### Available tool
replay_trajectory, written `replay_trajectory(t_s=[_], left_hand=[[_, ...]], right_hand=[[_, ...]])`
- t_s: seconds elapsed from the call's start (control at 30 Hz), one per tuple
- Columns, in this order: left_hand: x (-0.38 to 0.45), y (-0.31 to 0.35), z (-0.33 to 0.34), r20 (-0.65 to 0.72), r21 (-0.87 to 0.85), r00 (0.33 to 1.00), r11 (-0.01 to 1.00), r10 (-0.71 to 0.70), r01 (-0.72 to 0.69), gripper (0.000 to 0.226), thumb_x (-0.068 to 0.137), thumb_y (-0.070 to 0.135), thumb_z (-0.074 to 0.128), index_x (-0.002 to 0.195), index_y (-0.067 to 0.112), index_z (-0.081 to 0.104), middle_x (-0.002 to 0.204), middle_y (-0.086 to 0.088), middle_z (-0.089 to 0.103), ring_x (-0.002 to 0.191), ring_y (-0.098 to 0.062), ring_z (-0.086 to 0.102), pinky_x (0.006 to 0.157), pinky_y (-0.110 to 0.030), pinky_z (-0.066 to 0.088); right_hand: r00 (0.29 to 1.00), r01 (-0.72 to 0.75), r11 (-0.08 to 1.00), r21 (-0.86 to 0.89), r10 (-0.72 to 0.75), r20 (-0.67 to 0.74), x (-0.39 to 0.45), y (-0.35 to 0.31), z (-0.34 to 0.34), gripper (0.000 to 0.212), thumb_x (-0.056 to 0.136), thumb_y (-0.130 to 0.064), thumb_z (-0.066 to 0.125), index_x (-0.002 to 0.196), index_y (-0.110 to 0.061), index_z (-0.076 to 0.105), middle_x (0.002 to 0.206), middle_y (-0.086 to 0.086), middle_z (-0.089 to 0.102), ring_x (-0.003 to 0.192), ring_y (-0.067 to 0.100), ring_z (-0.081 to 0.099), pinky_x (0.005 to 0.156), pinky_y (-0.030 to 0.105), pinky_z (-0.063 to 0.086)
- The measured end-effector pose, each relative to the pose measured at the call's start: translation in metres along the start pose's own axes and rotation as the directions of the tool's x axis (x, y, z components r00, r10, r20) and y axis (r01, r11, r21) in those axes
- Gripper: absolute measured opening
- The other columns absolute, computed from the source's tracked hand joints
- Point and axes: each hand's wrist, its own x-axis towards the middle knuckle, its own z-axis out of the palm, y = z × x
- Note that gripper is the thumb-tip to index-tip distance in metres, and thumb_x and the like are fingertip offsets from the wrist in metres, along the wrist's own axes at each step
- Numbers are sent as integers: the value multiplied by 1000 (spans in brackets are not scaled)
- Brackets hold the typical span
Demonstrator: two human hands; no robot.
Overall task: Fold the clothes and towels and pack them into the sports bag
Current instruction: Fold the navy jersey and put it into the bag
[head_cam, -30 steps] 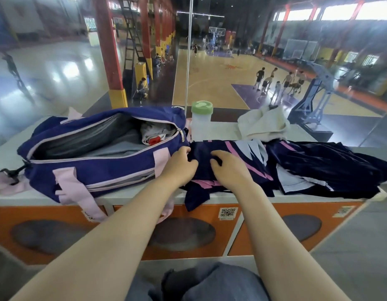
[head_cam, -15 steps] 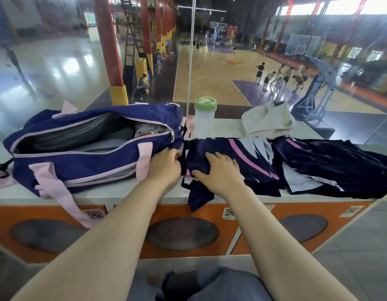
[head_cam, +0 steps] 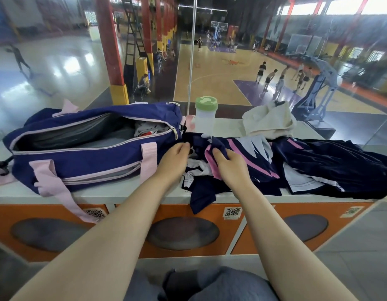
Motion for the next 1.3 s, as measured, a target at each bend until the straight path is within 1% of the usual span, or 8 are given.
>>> replay_trajectory(t_s=[0.17,0.3,0.5,0.67,0.83,1.03,1.17,1.3], left_hand=[[-4,24,16,67,-101,997,994,-25,32,51,101,51,27,143,27,43,145,6,47,136,-14,40,116,-41,27],[-9,36,36,222,-125,971,990,88,-61,54,98,58,27,136,27,49,134,14,51,125,-2,44,109,-26,28],[-9,38,60,408,-228,902,973,140,-48,45,93,57,23,112,54,64,133,12,60,125,-4,52,114,-38,33],[-11,31,66,451,-32,855,963,254,-269,42,105,28,27,134,28,57,140,14,53,128,6,40,110,-13,25],[-5,16,71,360,138,881,916,309,-377,38,105,21,31,136,23,52,146,7,45,139,0,25,105,-8,16],[0,12,78,427,428,865,783,264,-451,37,99,25,41,132,21,57,150,7,42,146,-21,17,118,-35,16],[-2,19,84,416,582,851,624,321,-521,52,88,34,52,139,26,45,146,3,42,143,-24,22,117,-45,19],[7,46,102,470,509,837,689,281,-517,62,90,26,45,150,30,29,160,4,21,149,-20,5,121,-46,4]], right_hand=[[998,-53,996,71,50,45,-2,-2,-5,43,96,-50,45,71,-16,52,63,-8,54,62,14,49,64,34,38],[993,-105,957,272,87,76,-1,-10,-13,61,87,-69,45,128,-25,55,119,-10,62,108,9,58,95,32,45],[966,-246,822,514,254,56,10,-3,-39,78,66,-64,73,128,-19,58,117,2,69,103,19,67,89,38,54],[966,-169,948,271,214,-145,20,14,-56,15,84,-17,56,95,-14,65,86,6,68,82,25,65,66,34,50],[968,-98,993,-66,80,-238,20,33,-70,39,90,-1,46,124,-19,53,100,1,63,78,18,61,57,24,43],[968,-46,830,-556,-100,-229,21,38,-69,42,85,-11,55,123,-26,62,126,4,61,112,29,52,94,39,44],[954,-169,902,-397,48,-297,21,41,-79,60,85,-26,65,139,-14,41,135,15,49,123,34,45,99,40,38],[967,-163,923,-349,79,-242,21,48,-83,56,89,-33,64,137,-13,44,136,15,49,123,30,48,96,35,40]])
